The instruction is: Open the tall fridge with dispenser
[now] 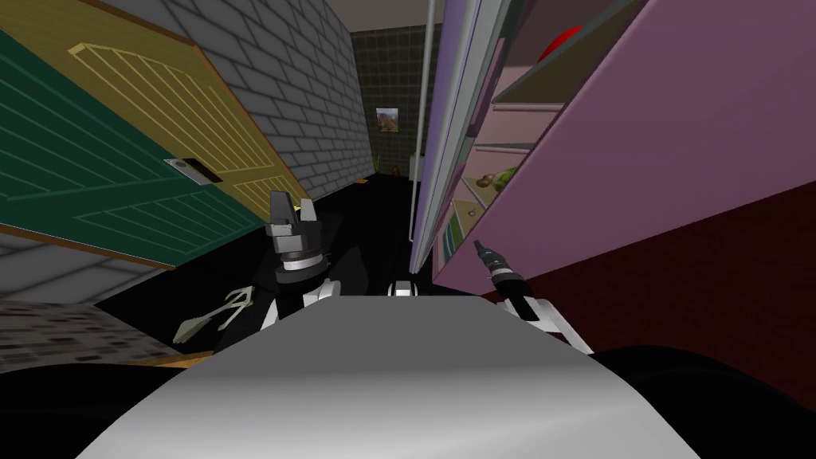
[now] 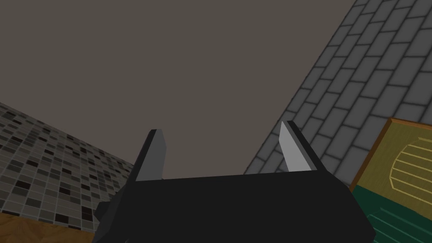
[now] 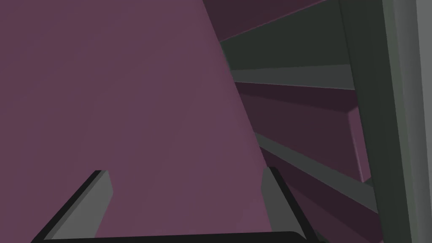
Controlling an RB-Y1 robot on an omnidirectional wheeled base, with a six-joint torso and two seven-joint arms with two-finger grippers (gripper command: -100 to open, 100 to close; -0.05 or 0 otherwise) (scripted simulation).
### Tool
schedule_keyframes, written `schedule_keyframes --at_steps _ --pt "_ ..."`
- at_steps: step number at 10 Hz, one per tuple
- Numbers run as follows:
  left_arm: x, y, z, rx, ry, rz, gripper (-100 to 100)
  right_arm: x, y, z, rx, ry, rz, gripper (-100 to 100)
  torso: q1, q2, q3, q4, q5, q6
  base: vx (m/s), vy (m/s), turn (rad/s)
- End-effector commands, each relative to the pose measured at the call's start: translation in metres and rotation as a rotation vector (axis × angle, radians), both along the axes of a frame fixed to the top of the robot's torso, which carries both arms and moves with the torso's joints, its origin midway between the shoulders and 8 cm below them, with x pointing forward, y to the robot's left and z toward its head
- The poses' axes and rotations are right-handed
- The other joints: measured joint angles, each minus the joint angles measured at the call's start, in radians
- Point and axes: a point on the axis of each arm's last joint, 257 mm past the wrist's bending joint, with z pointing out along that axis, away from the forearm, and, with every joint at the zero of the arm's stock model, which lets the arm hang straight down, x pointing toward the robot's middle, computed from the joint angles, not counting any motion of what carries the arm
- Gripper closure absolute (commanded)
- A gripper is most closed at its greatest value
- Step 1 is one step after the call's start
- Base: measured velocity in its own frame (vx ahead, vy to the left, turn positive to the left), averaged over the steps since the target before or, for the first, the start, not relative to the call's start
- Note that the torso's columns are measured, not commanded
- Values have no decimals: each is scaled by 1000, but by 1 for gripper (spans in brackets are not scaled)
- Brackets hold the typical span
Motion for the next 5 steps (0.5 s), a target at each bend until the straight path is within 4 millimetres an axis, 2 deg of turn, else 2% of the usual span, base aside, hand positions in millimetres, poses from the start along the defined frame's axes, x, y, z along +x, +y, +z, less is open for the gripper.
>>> schedule_keyframes --at_steps 1,2,3,5 --pt "0 0 0 0 0 0 0 -7 -27 -6 -98 65 -52 -100 -3 0 0 0 0 0 27 94 90" --pt "0 0 0 0 0 0 0 -10 -40 -6 -166 95 -70 -100 -3 1 0 0 -1 0 39 133 117" --pt "0 0 0 0 0 0 0 -12 -45 -8 -166 107 -88 -100 -1 1 0 0 0 0 48 124 18" --pt "0 0 0 0 0 0 0 -21 -75 -5 -304 170 -135 -100 -1 0 0 0 0 0 66 147 90"
